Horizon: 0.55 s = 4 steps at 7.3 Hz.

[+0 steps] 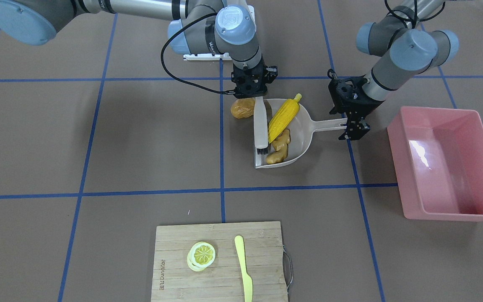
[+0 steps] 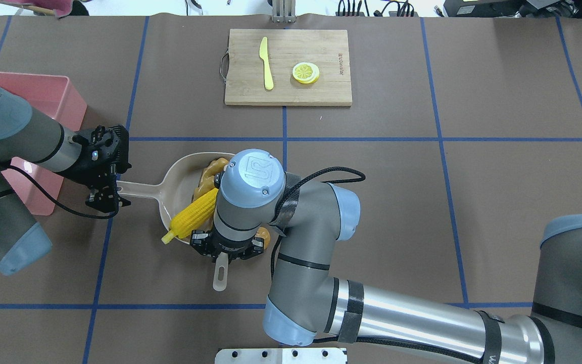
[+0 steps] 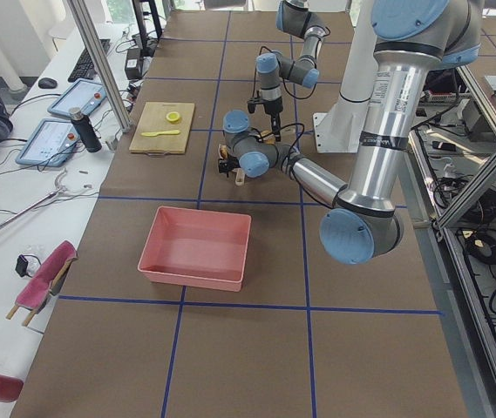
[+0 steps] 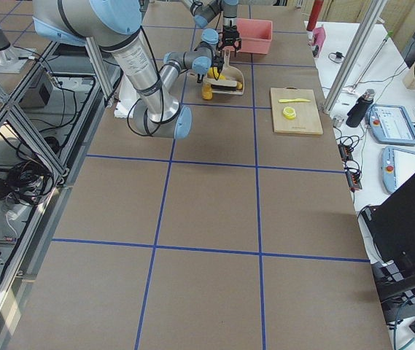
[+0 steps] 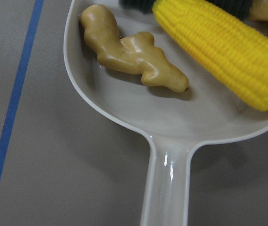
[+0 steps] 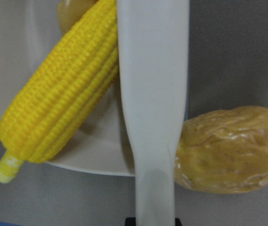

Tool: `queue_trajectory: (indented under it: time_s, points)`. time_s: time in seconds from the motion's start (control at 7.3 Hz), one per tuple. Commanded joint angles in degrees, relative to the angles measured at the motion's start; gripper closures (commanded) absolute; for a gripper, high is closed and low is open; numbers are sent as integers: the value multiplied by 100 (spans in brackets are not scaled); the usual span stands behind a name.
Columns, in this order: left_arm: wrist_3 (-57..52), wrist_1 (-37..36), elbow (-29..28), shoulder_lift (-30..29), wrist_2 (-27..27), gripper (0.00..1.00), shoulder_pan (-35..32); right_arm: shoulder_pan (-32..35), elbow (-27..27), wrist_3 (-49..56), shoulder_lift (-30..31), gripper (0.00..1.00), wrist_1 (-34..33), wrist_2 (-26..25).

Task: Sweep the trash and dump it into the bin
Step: 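Push the items deeper into the dustpan with the brush, then pull back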

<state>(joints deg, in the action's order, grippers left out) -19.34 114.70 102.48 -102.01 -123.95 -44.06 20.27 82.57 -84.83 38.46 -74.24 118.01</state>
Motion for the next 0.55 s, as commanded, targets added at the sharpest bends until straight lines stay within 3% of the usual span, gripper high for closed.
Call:
queue_trajectory:
  time_s: [0.0,0.41]
  points:
    - [0,0,18,-3,2,15,-32,12,-13,-349,-5,100,445,-67]
    - [-9,0,9,-3,11,16,-24,336,206,-674,47,100,297,229]
